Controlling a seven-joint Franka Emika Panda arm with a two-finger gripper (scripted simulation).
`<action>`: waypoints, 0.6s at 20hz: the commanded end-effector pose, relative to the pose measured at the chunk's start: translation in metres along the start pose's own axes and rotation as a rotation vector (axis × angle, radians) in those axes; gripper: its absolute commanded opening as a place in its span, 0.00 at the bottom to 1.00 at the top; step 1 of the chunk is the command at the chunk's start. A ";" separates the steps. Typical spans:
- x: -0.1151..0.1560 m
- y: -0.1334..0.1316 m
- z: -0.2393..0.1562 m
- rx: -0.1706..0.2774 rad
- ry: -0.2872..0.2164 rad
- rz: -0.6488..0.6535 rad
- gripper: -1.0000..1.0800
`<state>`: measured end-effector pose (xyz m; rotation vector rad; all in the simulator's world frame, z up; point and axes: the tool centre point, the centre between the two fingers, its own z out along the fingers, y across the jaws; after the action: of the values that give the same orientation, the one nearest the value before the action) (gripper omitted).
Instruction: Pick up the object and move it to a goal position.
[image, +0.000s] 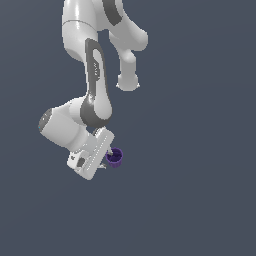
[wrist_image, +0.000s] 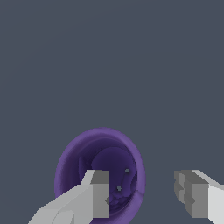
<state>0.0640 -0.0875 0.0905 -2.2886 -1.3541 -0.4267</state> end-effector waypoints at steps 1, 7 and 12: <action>-0.001 0.002 -0.001 0.000 0.011 -0.017 0.62; -0.002 0.003 -0.001 0.000 0.017 -0.024 0.62; -0.002 0.003 0.011 0.000 0.018 -0.026 0.62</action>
<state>0.0660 -0.0879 0.0843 -2.2668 -1.3757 -0.4552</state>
